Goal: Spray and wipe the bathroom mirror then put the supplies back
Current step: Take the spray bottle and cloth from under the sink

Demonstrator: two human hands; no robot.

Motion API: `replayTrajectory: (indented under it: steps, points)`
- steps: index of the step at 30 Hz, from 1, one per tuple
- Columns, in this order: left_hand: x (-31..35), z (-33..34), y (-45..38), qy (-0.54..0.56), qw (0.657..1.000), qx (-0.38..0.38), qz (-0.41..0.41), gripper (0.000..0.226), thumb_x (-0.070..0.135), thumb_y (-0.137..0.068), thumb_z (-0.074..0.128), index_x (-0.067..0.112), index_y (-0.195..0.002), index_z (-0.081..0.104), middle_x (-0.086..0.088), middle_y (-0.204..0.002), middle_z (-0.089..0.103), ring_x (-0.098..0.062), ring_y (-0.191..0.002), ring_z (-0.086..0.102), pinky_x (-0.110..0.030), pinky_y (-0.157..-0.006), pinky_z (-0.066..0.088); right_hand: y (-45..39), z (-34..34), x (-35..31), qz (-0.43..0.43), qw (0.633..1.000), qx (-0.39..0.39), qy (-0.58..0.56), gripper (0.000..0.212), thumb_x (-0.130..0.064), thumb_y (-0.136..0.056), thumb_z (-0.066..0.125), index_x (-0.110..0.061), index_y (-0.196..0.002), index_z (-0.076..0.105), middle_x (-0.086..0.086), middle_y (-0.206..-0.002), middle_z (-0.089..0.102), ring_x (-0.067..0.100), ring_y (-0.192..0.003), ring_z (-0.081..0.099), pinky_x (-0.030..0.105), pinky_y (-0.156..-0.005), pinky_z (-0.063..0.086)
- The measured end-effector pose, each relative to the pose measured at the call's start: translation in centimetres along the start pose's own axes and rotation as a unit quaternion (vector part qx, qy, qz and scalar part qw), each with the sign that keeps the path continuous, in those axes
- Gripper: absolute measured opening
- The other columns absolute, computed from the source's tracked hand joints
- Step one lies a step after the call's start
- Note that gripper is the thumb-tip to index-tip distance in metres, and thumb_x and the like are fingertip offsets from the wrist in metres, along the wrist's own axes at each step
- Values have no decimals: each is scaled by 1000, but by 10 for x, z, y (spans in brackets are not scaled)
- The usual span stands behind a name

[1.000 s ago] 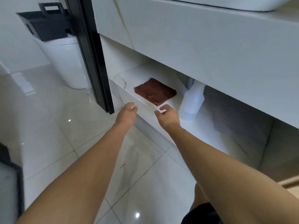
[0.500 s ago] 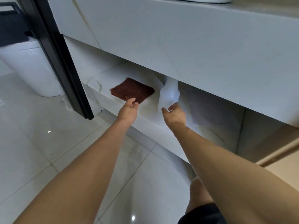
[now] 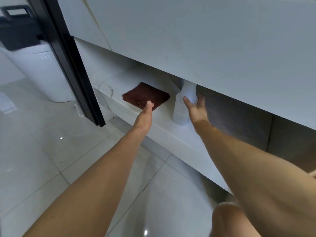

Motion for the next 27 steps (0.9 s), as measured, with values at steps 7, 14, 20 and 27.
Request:
replayTrajectory:
  steps: [7, 14, 20, 27]
  points:
    - [-9, -3, 2, 23, 1000, 0, -6, 63, 65, -101, 17, 34, -150, 42, 1, -160, 37, -24, -147, 33, -52, -122, 23, -17, 7, 3, -19, 999, 16, 43, 94, -55, -69, 83, -29, -148, 39, 1, -145, 51, 27, -134, 48, 43, -113, 40]
    - [-8, -3, 10, 53, 998, -4, -23, 61, 60, -104, 14, 33, -151, 40, 1, -160, 36, -23, -146, 36, -50, -123, 21, -11, 5, -2, -38, 997, 12, 63, 84, -51, -72, 82, -29, -144, 46, 0, -138, 56, 25, -125, 55, 35, -98, 50]
    - [6, 8, 16, 56, 998, -26, -11, 61, 61, -103, 12, 34, -152, 39, 2, -161, 35, -22, -146, 36, -52, -123, 21, -11, 8, -18, -36, 995, -7, 94, 90, -70, -58, 70, -33, -138, 50, 6, -131, 60, 30, -121, 58, 47, -104, 49]
    - [-2, -5, 16, 57, 998, -22, -21, 61, 62, -103, 13, 34, -151, 39, 2, -161, 34, -22, -146, 35, -51, -123, 20, -7, 10, -18, 12, 1000, 9, 13, 68, -52, -80, 75, -30, -140, 50, 0, -136, 57, 27, -124, 55, 48, -101, 51]
Point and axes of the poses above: each hand's wrist, its own y-axis away from the middle knuckle, its own z-axis out of the palm, x = y × z, the point moved 4 cm from there along -y, towards the middle knuckle
